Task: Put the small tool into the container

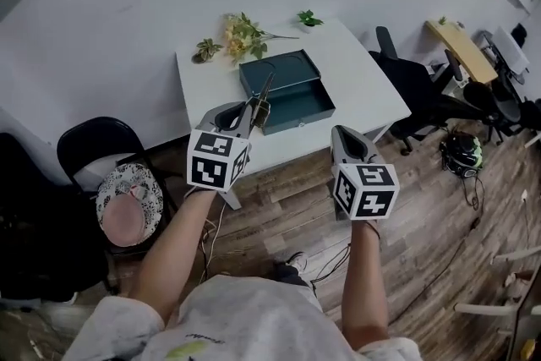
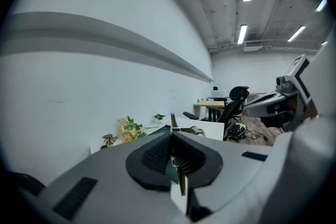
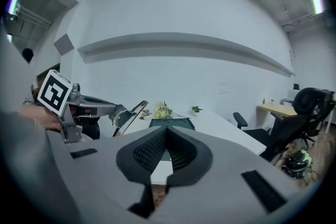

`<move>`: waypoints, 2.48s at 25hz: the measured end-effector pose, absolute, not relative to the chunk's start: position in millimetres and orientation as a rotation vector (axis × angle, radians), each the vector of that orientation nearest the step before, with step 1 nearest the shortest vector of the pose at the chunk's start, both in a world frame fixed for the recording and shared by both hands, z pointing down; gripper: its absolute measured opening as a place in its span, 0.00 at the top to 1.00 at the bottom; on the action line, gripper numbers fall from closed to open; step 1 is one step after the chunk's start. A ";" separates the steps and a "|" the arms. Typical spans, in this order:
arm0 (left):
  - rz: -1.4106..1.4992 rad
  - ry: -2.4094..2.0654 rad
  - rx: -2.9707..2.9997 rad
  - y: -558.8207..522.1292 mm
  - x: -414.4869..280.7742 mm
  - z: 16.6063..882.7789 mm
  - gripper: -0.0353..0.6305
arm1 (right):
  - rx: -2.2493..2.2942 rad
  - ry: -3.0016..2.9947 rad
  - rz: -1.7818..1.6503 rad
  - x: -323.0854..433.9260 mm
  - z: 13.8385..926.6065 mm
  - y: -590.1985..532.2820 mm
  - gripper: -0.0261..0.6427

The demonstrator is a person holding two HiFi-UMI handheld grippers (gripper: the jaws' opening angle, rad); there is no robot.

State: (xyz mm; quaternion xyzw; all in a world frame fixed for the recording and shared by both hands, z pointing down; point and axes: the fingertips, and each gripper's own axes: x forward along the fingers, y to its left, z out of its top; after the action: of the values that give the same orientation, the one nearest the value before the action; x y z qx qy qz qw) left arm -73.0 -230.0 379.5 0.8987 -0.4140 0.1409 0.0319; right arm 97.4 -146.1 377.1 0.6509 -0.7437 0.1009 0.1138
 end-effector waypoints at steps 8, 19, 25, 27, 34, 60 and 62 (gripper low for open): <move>0.458 -1.475 2.648 -235.9 -76.5 375.7 0.94 | 1.742 -2.334 0.290 107.0 375.1 -185.2 0.95; 0.450 -1.614 2.549 -234.1 -62.3 375.4 0.94 | 1.618 -2.418 0.275 130.1 378.2 -198.7 0.95; 0.447 -1.640 2.529 -231.3 -42.6 373.1 0.94 | 1.604 -2.438 0.285 153.2 379.6 -197.7 0.95; 0.447 -1.652 2.522 -230.9 -38.8 370.9 0.94 | 1.603 -2.442 0.290 160.1 380.1 -196.7 0.95; 0.446 -1.655 2.519 -244.8 -33.2 371.6 0.94 | 1.607 -2.442 0.294 169.8 382.2 -209.5 0.95; 0.378 -1.548 2.529 -421.4 -62.2 388.0 0.94 | 1.589 -2.375 0.273 122.3 388.0 -371.5 0.95; 0.375 -1.537 2.532 -428.4 -63.8 389.9 0.94 | 1.594 -2.372 0.272 118.4 387.9 -379.5 0.95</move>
State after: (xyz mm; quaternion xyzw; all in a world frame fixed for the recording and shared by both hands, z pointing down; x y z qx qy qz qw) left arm -63.8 -428.4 389.9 0.8455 -0.5132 0.1253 0.0780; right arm 118.4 -379.5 387.9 0.5502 -0.8187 0.0938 0.1351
